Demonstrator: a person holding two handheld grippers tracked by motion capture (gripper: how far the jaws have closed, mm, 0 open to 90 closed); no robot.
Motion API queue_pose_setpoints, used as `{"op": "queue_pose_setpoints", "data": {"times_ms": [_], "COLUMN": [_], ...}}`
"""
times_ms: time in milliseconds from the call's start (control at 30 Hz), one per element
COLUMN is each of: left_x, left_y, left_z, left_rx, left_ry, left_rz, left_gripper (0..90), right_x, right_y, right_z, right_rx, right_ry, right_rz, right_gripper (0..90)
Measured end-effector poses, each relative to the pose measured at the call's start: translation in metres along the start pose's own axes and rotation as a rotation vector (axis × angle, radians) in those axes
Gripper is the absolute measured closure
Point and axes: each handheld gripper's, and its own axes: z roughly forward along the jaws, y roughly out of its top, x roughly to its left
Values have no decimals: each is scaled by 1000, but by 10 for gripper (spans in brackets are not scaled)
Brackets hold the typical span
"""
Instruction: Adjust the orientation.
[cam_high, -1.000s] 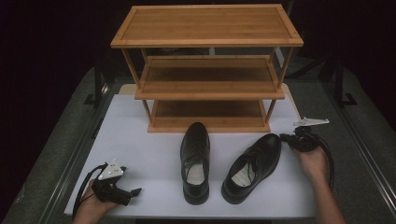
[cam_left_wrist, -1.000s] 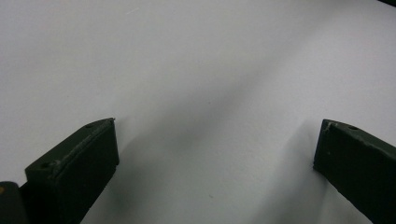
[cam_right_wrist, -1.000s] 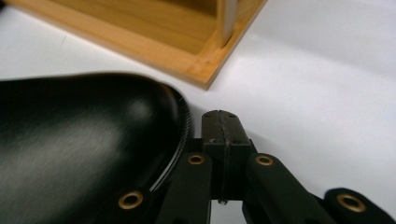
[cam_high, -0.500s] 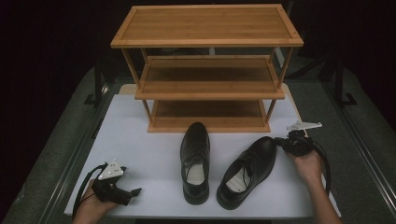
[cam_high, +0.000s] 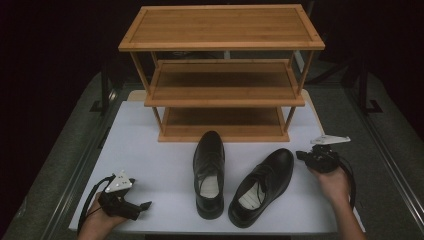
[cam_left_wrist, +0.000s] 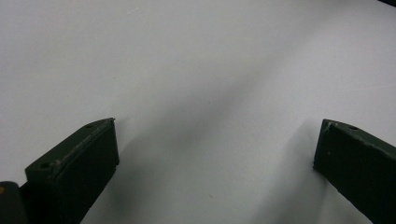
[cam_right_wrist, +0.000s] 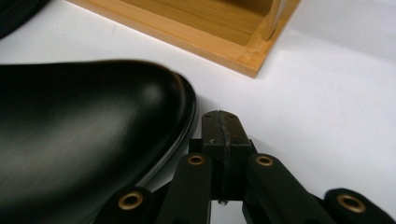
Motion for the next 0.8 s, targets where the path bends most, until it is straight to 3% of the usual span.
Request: {"op": "queue_pose_setpoints", "data": {"times_ms": [300, 533, 800], "left_x": [0, 0, 0], "left_y": [0, 0, 0], "left_z": [0, 0, 0], "left_rx": [0, 0, 0], "left_ry": [0, 0, 0], "left_rz": [1, 0, 0], "left_gripper": [0, 0, 0], "right_x": [20, 40, 67], "right_y": [-25, -42, -58], "right_z": [-27, -41, -48], "right_rx": [-34, -37, -29], "right_ry": [32, 77, 165], "right_rz": [26, 8, -29], "right_gripper": [899, 899, 899]}}
